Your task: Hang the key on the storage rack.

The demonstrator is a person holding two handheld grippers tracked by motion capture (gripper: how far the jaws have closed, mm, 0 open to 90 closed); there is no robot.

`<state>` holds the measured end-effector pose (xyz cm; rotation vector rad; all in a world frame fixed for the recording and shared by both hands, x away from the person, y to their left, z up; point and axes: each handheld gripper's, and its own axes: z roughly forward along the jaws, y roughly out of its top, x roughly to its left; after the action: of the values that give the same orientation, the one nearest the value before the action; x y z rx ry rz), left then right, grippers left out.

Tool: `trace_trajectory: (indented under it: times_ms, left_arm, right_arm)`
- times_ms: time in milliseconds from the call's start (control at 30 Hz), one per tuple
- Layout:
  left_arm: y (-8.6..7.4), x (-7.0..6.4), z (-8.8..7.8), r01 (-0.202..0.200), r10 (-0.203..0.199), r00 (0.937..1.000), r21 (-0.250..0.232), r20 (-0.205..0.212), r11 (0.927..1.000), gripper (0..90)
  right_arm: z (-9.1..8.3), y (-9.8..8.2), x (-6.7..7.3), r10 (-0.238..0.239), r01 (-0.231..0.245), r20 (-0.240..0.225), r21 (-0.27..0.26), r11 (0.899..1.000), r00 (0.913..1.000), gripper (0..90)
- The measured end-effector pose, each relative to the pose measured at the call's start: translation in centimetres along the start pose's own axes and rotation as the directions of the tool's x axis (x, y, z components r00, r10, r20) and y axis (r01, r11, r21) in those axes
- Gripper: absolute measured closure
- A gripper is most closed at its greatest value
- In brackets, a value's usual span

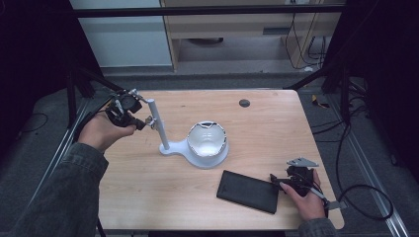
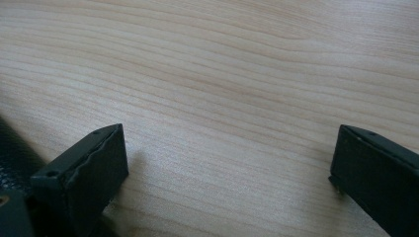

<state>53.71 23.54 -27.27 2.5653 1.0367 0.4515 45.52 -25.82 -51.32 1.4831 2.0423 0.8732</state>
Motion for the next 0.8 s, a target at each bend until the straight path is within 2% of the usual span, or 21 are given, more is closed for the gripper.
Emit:
trace_trajectory:
  times_ms: [67, 167, 200, 267, 333, 367, 400, 433, 567, 600, 633, 667, 800]
  left_arm:
    - [-0.2, 0.0, 0.0, 0.008, -0.008, 1.0000, -0.022, 0.001, 0.9997, 87.8]
    - [-0.7, -0.3, -0.6, -0.008, 0.006, 0.9999, -0.112, -0.012, 0.9937, 80.9]
    - [-0.9, -0.4, -0.8, -0.012, 0.008, 0.9995, -0.143, -0.030, 0.9896, 76.2]
    - [-1.5, -1.0, -1.5, -0.016, 0.009, 0.9991, -0.189, -0.042, 0.9818, 74.2]
    - [-2.2, -1.6, -2.1, -0.024, 0.009, 0.9980, -0.242, -0.062, 0.9700, 72.3]
    - [-2.6, -2.0, -2.4, -0.028, 0.008, 0.9972, -0.272, -0.075, 0.9619, 70.2]
    - [-2.9, -2.3, -2.6, -0.032, 0.010, 0.9967, -0.289, -0.080, 0.9567, 68.5]
    - [-3.4, -2.8, -2.8, -0.037, 0.012, 0.9967, -0.315, -0.080, 0.9484, 68.1]
    - [-4.6, -4.7, -3.7, -0.088, 0.051, 0.9922, -0.352, -0.114, 0.9318, 63.2]
    - [-4.7, -5.1, -3.7, -0.101, 0.062, 0.9912, -0.362, -0.117, 0.9266, 62.0]
    - [-4.9, -5.6, -3.8, -0.131, 0.089, 0.9880, -0.375, -0.126, 0.9178, 60.8]
    - [-5.1, -6.0, -3.9, -0.121, 0.082, 0.9895, -0.374, -0.119, 0.9195, 59.3]
    - [-5.7, -7.9, -3.4, -0.135, 0.109, 0.9899, -0.386, -0.091, 0.9126, 56.2]
  right_arm:
    - [0.0, 0.0, 0.0, 0.000, 0.000, -0.001, 0.000, 1.000, 1.0000, 1.2]
    - [0.0, 0.0, 0.0, -0.001, 0.001, -0.001, 0.000, 1.000, 1.0000, 1.2]
    - [0.0, 0.0, 0.0, -0.002, 0.002, -0.002, 0.000, 1.000, 1.0000, 1.2]
    - [0.0, 0.0, 0.0, 0.003, -0.003, -0.002, 0.001, 1.000, 1.0000, 1.2]
    - [0.0, 0.0, 0.0, 0.001, -0.001, -0.002, 0.000, 1.000, 1.0000, 1.2]
    - [0.0, 0.0, 0.0, 0.002, -0.002, -0.002, 0.000, 1.000, 1.0000, 1.2]
    - [0.0, 0.0, 0.0, 0.002, -0.002, -0.002, 0.000, 1.000, 1.0000, 1.2]
    - [0.0, 0.0, 0.0, 0.005, -0.005, -0.003, -0.001, 1.000, 1.0000, 1.2]
    - [0.0, 0.0, 0.0, 0.004, -0.004, -0.003, -0.001, 1.000, 1.0000, 1.2]
    - [0.0, 0.0, 0.0, 0.004, -0.004, -0.003, 0.000, 1.000, 1.0000, 1.2]
    - [0.0, 0.0, 0.0, 0.004, -0.004, -0.003, -0.001, 1.000, 1.0000, 1.2]
    - [0.0, 0.0, 0.0, 0.004, -0.004, -0.004, -0.001, 1.000, 1.0000, 1.2]
    - [0.0, 0.0, 0.0, 0.002, -0.002, -0.004, -0.002, 1.000, 1.0000, 1.1]
